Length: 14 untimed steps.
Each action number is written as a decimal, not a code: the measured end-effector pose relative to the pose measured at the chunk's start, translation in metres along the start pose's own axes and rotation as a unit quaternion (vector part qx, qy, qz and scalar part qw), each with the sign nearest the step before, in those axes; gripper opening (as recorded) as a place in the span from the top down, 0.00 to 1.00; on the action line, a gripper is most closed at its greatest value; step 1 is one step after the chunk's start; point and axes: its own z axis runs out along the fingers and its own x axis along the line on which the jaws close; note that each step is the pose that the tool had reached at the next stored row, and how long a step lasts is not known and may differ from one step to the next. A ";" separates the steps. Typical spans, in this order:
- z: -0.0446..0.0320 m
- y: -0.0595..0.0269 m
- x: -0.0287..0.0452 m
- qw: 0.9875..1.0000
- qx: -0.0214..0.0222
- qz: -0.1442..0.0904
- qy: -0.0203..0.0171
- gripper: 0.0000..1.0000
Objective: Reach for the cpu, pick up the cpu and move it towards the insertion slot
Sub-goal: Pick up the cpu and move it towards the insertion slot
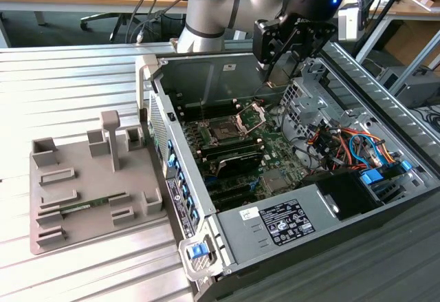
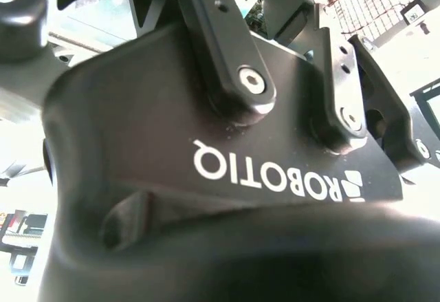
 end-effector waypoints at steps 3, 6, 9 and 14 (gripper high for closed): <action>0.0002 0.0000 -0.0006 1.000 0.000 0.000 0.000 0.45; 0.0004 -0.0001 -0.0014 1.000 0.000 0.000 0.000 0.45; 0.0006 -0.0001 -0.0018 1.000 0.000 0.000 0.000 0.45; 0.0009 -0.0002 -0.0028 1.000 0.000 0.000 0.000 0.45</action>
